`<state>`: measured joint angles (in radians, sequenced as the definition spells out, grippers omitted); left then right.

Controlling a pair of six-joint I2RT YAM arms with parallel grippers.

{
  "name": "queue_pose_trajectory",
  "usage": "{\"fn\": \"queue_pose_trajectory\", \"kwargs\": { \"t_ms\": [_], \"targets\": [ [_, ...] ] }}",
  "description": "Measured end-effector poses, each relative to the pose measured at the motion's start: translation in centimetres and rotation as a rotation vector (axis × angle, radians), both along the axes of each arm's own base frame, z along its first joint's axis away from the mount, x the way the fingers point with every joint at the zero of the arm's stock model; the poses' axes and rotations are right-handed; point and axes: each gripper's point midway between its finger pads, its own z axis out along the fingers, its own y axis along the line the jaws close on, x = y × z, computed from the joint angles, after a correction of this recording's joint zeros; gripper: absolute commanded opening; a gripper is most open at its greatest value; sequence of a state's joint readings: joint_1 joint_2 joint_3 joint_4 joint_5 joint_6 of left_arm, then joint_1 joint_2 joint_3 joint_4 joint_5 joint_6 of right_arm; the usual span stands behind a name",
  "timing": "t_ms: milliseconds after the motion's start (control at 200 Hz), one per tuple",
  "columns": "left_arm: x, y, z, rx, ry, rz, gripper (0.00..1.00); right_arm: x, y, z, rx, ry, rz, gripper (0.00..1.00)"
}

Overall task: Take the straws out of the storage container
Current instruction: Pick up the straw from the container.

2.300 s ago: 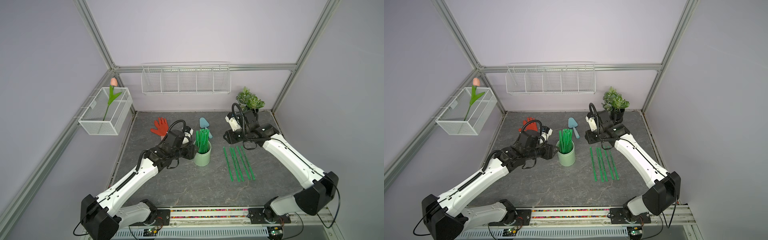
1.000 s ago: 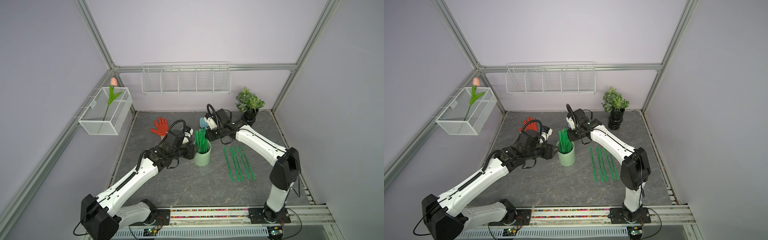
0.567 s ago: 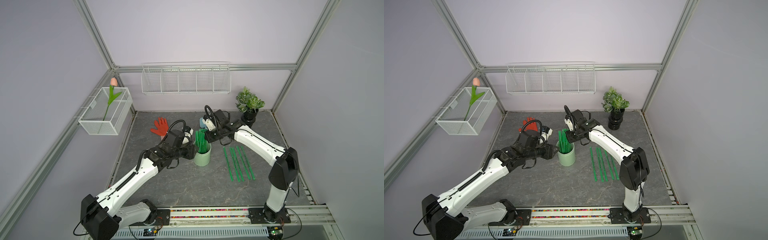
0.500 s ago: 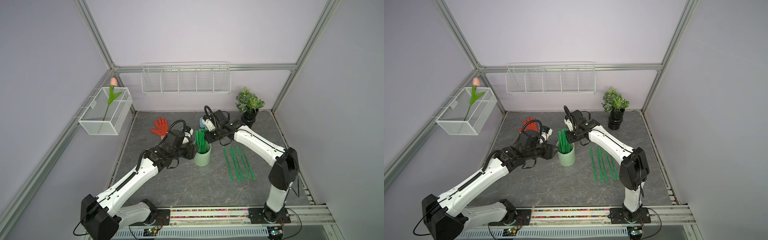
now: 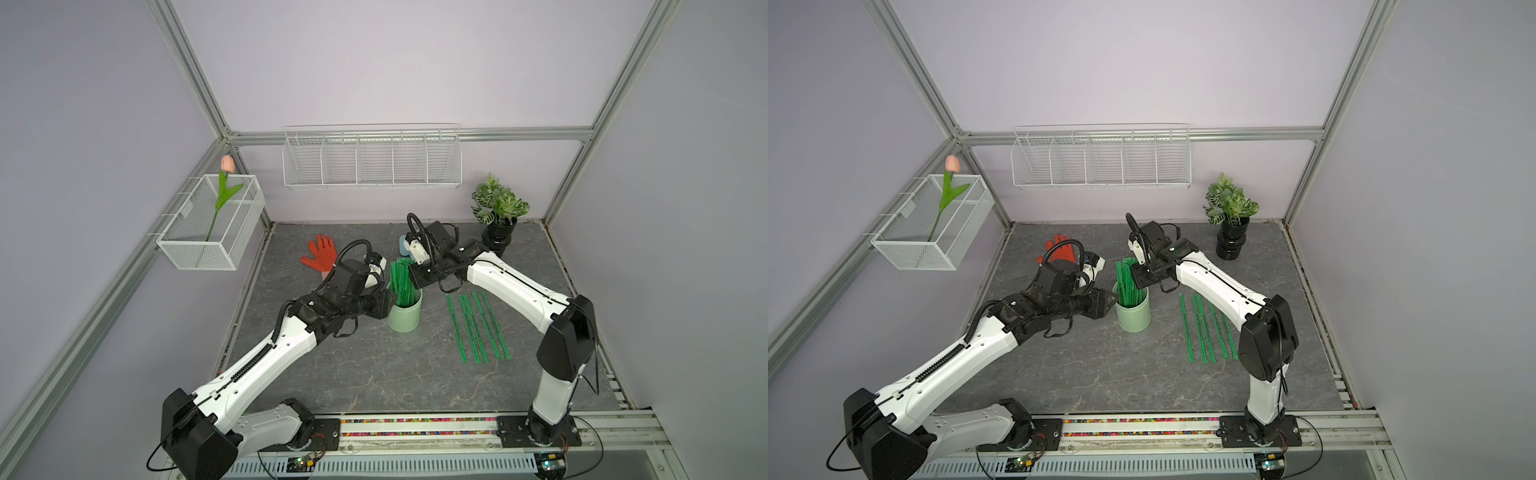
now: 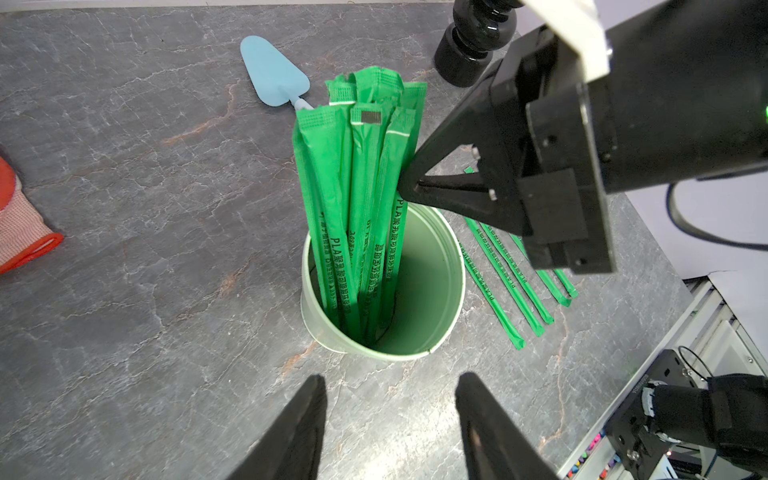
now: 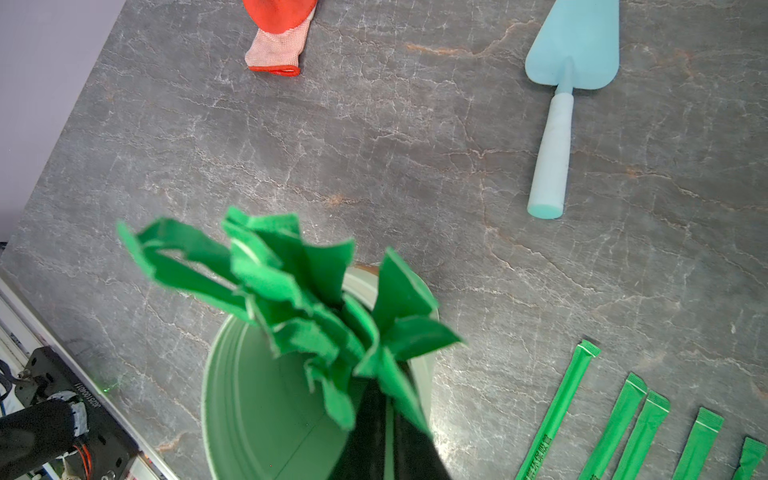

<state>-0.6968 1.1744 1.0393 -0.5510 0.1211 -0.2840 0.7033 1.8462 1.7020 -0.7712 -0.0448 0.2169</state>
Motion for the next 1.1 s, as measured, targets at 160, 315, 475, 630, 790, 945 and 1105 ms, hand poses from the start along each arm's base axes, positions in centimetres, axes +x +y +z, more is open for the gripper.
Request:
{"fn": "queue_pose_trajectory", "kwargs": {
  "t_ms": [160, 315, 475, 630, 790, 945, 1105],
  "targets": [
    [0.0, 0.0, 0.0, 0.0, 0.0, 0.0, 0.54, -0.4, -0.4, 0.6, 0.001, -0.006, -0.001, 0.07],
    [0.0, 0.0, 0.0, 0.0, 0.0, 0.0, 0.54, -1.1, -0.9, 2.8, 0.028, -0.036, 0.001, 0.07],
    [0.0, 0.0, 0.0, 0.0, 0.0, 0.0, 0.54, -1.8, -1.2, 5.4, 0.067, -0.076, 0.006, 0.07],
    [0.0, 0.0, 0.0, 0.0, 0.0, 0.0, 0.54, -2.2, -1.4, 6.0, 0.074, -0.077, 0.011, 0.07],
    [0.0, 0.0, 0.0, 0.0, 0.0, 0.0, 0.54, -2.5, -1.6, 5.9, 0.063, -0.068, 0.016, 0.07],
    [0.0, 0.0, 0.0, 0.0, 0.0, 0.0, 0.54, -2.4, -1.6, 6.2, 0.066, -0.073, 0.017, 0.07],
    [0.0, 0.0, 0.0, 0.0, 0.0, 0.0, 0.54, -2.3, -1.3, 7.1, 0.083, -0.089, 0.027, 0.07]
  ]
}}
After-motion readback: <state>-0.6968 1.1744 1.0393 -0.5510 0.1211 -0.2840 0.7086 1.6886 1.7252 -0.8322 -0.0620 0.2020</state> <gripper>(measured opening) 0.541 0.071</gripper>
